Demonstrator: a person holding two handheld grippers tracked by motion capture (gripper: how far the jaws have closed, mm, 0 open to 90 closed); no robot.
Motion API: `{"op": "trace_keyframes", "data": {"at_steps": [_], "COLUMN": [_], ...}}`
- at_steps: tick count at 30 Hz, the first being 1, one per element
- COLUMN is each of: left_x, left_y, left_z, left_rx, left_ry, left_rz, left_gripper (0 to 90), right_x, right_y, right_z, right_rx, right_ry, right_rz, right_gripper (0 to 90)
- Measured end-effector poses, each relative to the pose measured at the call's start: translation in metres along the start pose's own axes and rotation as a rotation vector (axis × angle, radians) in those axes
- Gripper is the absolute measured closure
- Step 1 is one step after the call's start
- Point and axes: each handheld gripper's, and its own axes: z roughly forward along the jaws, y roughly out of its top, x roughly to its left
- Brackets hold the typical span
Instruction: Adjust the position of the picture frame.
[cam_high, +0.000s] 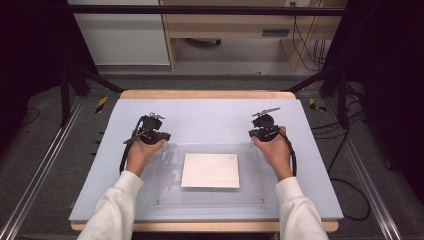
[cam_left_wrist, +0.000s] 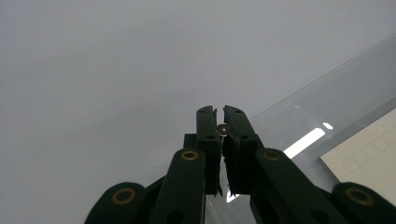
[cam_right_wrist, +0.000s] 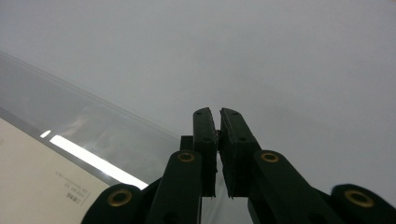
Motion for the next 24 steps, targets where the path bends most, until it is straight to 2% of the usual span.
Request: {"op": "trace_keyframes", "data": {"at_steps": [8,10,13,16,19,24], "left_x": [0.0,0.0,0.0,0.0,0.0,0.001], "left_y": [0.0,0.0,0.0,0.0,0.0,0.0], "left_z": [0.001,0.001,0.001,0.001,0.001,0.002], "left_rx": [0.001,0.004,0.004,0.004,0.004,0.008], "left_ry": [0.0,0.001,0.001,0.001,0.0,-0.002], "left_rz": [-0.005,-0.001,-0.003,-0.005,-0.005,-0.006], "left_gripper": [84.9,84.9,84.9,84.9,84.9,84.9], "right_x": [0.002,0.004,0.006,0.009,0.014,0.024], "right_y": [-0.001,-0.001,-0.003,-0.008,-0.02,-0.053], "right_z": [-0.001,-0.003,-0.01,-0.02,-0.037,-0.07], "right_rx": [-0.005,-0.016,-0.066,-0.097,-0.146,-0.239], "right_ry": [-0.014,-0.024,-0.032,-0.048,-0.077,-0.076], "right_rz": [-0.024,-0.041,-0.067,-0.086,-0.114,-0.164], "right_gripper": [83.7,79.8,72.0,66.0,57.4,46.0]}}
